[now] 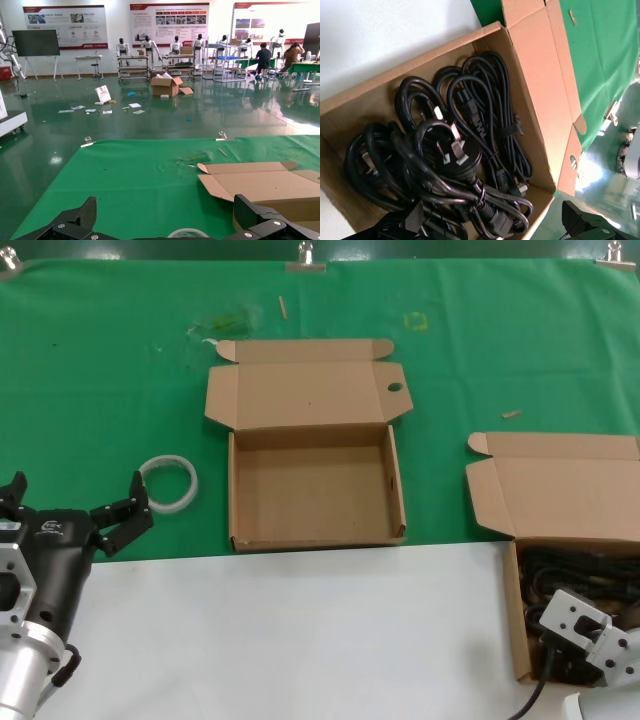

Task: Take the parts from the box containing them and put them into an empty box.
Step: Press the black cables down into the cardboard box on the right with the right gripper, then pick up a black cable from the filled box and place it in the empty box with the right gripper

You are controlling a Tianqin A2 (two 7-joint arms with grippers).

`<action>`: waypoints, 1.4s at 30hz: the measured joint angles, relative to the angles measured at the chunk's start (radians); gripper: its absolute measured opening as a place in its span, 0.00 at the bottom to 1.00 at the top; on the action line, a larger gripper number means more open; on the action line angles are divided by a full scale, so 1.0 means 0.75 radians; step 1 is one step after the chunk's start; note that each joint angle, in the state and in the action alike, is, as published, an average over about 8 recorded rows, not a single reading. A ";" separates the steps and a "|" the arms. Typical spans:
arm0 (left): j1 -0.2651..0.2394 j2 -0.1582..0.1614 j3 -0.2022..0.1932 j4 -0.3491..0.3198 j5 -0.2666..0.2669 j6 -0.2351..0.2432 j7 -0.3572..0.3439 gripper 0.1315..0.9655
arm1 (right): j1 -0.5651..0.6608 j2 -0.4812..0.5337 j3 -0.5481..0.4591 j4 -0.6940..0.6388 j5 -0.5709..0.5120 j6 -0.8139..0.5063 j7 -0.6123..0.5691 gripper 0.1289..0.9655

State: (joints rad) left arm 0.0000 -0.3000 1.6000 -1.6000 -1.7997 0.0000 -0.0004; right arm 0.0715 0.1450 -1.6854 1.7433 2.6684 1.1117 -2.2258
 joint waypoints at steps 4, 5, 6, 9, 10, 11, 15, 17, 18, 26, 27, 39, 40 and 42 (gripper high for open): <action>0.000 0.000 0.000 0.000 0.000 0.000 0.000 1.00 | 0.011 0.000 0.008 -0.021 0.013 -0.024 -0.012 1.00; 0.000 0.000 0.000 0.000 0.000 0.000 0.000 1.00 | 0.013 0.000 0.009 -0.025 0.015 -0.029 -0.014 0.99; 0.000 0.000 0.000 0.000 0.000 0.000 0.000 1.00 | 0.016 0.000 0.009 -0.029 0.017 -0.033 -0.016 0.98; 0.000 0.000 0.000 0.000 0.000 0.000 0.000 1.00 | 0.022 0.000 0.011 -0.038 0.022 -0.042 -0.023 0.95; 0.000 0.000 0.000 0.000 0.000 0.000 0.000 1.00 | 0.024 0.000 0.012 -0.040 0.024 -0.044 -0.026 0.94; 0.000 0.000 0.000 0.000 0.000 0.000 0.000 1.00 | 0.026 0.000 0.013 -0.042 0.025 -0.046 -0.028 0.93; 0.000 0.000 0.000 0.000 0.000 0.000 0.000 1.00 | 0.032 0.000 0.015 -0.049 0.031 -0.052 -0.036 0.89; 0.000 0.000 0.000 0.000 0.000 0.000 0.000 1.00 | 0.034 0.000 0.014 -0.051 0.035 -0.054 -0.040 0.85; 0.000 0.000 0.000 0.000 0.000 0.000 0.000 1.00 | 0.035 0.000 0.014 -0.052 0.037 -0.054 -0.041 0.83; 0.000 0.000 0.000 0.000 0.000 0.000 0.000 1.00 | 0.035 0.000 0.013 -0.053 0.049 -0.052 -0.046 0.66; 0.000 0.000 0.000 0.000 0.000 0.000 0.000 1.00 | 0.035 0.000 0.014 -0.053 0.050 -0.051 -0.045 0.64; 0.000 0.000 0.000 0.000 0.000 0.000 0.000 1.00 | 0.037 0.000 0.002 -0.053 0.053 -0.049 -0.030 0.30; 0.000 0.000 0.000 0.000 0.000 0.000 0.000 1.00 | 0.038 0.000 0.001 -0.053 0.053 -0.050 -0.028 0.30; 0.000 0.000 0.000 0.000 0.000 0.000 0.000 1.00 | 0.039 0.000 -0.002 -0.053 0.054 -0.050 -0.024 0.30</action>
State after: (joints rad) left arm 0.0000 -0.3000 1.6000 -1.6000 -1.7997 0.0000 -0.0002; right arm 0.1005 0.1449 -1.6872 1.7033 2.7089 1.0745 -2.2441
